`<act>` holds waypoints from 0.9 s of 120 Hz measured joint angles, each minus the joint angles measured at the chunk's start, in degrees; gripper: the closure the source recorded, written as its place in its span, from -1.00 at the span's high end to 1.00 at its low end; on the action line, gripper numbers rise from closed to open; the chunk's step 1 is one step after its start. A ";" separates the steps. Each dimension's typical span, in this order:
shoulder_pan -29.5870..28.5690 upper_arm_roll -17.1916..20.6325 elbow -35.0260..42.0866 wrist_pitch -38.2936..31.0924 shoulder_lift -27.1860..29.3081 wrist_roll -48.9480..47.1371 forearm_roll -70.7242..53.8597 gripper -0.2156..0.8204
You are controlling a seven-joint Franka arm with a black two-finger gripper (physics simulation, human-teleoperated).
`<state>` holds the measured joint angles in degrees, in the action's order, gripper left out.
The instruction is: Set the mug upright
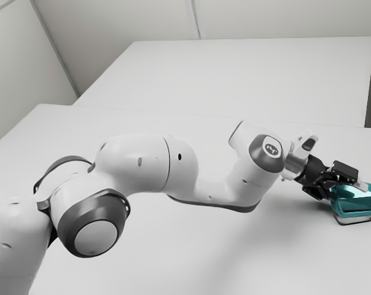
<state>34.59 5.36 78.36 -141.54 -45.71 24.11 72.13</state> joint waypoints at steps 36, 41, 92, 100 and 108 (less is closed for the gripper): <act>0.64 0.00 -2.21 -0.04 -1.73 2.24 0.99 0.58; 0.65 0.00 -2.26 -0.02 -1.78 2.47 1.02 0.54; 0.53 -0.22 -1.35 0.49 -1.21 4.08 2.24 -0.16; 0.51 -0.22 -1.34 0.53 -1.19 4.24 2.27 -0.27; 0.53 -0.22 -1.34 0.56 -1.09 4.38 2.42 -0.38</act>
<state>35.12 5.13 77.01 -140.97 -46.80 28.49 74.54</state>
